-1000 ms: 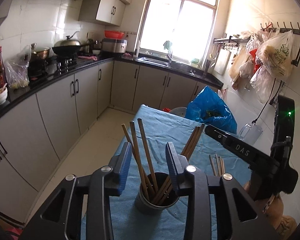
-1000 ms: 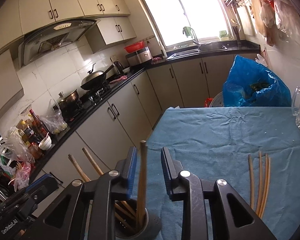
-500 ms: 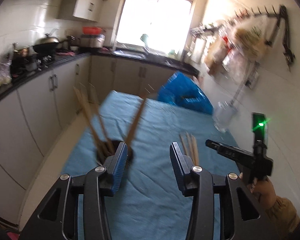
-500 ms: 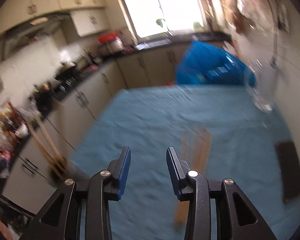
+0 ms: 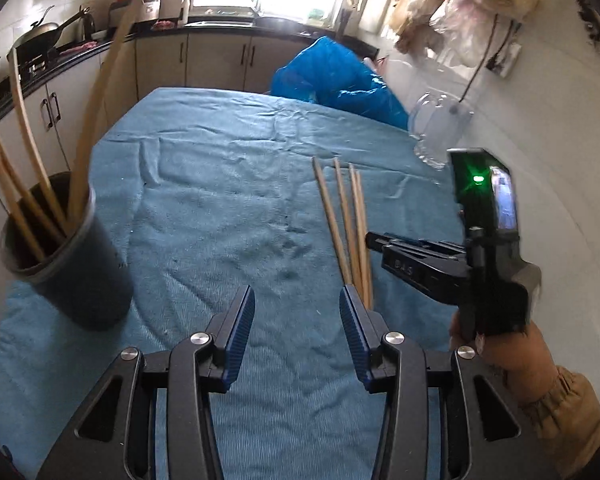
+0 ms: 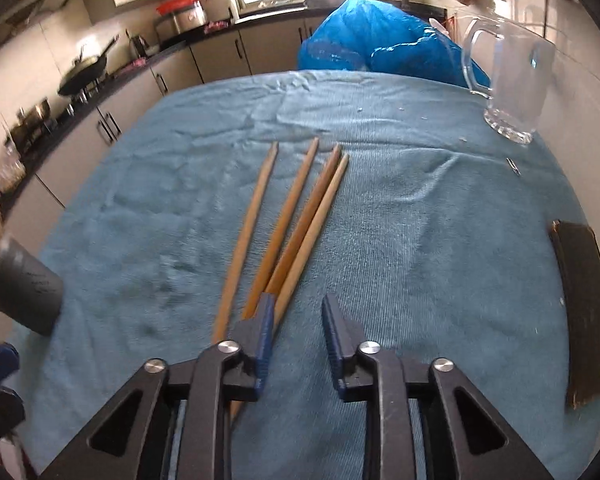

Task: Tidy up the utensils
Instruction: 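Move both open grippers over the loose chopsticks on the blue towel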

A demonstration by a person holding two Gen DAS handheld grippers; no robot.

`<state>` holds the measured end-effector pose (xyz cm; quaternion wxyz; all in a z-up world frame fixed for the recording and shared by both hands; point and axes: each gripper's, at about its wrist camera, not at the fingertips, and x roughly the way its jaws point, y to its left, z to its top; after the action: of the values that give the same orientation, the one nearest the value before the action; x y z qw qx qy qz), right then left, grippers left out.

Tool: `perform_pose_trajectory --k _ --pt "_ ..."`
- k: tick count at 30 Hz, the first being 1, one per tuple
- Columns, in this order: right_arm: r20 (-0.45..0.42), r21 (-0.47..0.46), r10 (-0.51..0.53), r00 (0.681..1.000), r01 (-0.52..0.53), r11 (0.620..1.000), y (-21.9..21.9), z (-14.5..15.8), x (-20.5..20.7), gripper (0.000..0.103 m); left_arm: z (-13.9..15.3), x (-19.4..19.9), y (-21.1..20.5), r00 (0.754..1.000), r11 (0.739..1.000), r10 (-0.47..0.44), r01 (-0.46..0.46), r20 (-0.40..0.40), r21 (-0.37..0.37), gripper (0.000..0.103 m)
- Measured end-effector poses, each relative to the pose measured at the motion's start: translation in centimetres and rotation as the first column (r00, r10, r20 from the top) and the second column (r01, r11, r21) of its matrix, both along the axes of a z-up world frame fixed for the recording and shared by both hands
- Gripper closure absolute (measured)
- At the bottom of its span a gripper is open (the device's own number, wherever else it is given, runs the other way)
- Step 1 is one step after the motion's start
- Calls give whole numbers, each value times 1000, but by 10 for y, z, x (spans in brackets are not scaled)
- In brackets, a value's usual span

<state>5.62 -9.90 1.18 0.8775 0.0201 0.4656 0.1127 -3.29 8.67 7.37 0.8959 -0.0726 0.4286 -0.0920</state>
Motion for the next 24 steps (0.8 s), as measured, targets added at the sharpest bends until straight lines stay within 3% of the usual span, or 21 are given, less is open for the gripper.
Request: perform_pose_trajectory --k 4,8,13,18,20,22,24 --pt "-4 -9 -18 1000 18 1000 -4 -1 13 82 -8 20 -3 1000 1000 12 -12 -24 12 60" --pt "7 -78 -32 999 32 996 -8 -5 23 83 -17 50 -22 999 999 7 -4 -50 48 60" --pt "-41 118 -74 996 79 990 -38 -4 27 83 -32 86 -44 996 997 0 7 -85 83 60" --pt "-41 182 -75 996 81 980 -54 -6 22 82 -52 124 -65 990 993 -20 36 -138 112 61" --pt "-34 205 -67 997 73 976 -57 -5 20 82 -58 132 -72 989 988 -27 48 -142 145 65" --pt "-30 230 -52 998 58 972 -57 -3 21 82 -60 134 -77 992 976 -20 46 -121 214 90" --pt "-28 221 -34 999 40 975 -52 -1 22 82 -60 133 -72 992 973 -1 30 -126 229 96"
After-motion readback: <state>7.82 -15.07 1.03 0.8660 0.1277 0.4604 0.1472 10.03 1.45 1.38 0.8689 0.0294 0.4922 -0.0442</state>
